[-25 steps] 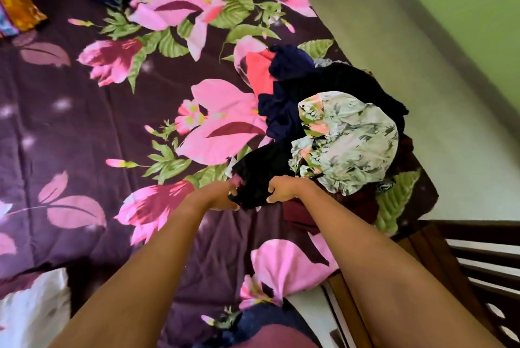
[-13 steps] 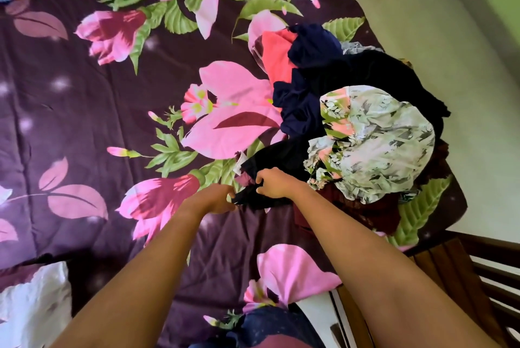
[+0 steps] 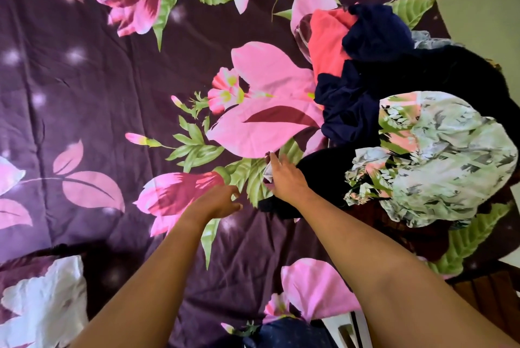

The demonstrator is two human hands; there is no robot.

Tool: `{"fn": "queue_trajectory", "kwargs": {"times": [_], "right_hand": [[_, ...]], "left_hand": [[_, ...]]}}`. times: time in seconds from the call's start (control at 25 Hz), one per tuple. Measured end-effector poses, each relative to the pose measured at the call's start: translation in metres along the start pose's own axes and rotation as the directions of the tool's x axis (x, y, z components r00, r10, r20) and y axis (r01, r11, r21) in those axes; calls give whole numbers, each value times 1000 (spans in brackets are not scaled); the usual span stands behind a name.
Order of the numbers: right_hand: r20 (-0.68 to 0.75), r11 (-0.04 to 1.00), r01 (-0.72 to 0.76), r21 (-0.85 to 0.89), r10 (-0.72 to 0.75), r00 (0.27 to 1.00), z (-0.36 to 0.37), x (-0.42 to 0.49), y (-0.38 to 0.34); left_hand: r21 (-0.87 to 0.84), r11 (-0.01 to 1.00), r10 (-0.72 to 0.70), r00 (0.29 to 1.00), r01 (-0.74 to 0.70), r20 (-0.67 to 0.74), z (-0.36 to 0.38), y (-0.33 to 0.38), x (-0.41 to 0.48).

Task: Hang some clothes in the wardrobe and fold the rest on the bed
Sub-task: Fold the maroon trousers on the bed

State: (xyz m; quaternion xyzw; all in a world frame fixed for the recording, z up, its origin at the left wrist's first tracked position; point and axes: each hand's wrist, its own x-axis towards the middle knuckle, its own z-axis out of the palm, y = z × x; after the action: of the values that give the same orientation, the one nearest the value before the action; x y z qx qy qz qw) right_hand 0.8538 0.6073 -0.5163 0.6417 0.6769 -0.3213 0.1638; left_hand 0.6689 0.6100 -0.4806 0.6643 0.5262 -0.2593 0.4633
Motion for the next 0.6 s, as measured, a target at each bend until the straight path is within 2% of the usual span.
{"fn": "queue_trajectory", "kwargs": {"times": [0.08, 0.16, 0.28, 0.36, 0.44, 0.6], "right_hand": [[46, 995, -103, 5, 103, 994, 4, 2, 3], [55, 983, -168, -70, 172, 984, 7, 3, 3], [7, 975, -126, -184, 129, 992, 7, 1, -5], [-88, 990, -108, -88, 100, 991, 1, -4, -13], [-219, 998, -61, 11, 62, 974, -18, -11, -24], [-327, 981, 136, 142, -84, 941, -79, -24, -46]], "left_hand": [[-8, 1000, -4, 1000, 4, 6, 1, -6, 4], [-21, 1000, -5, 1000, 5, 8, 2, -11, 7], [-40, 999, -5, 1000, 5, 2, -1, -16, 9], [-54, 999, 1, 1000, -2, -19, -4, -14, 7], [-121, 991, 37, 995, -48, -98, -11, -5, 0], [-408, 894, 55, 948, -186, -312, -34, 24, -14]]}}
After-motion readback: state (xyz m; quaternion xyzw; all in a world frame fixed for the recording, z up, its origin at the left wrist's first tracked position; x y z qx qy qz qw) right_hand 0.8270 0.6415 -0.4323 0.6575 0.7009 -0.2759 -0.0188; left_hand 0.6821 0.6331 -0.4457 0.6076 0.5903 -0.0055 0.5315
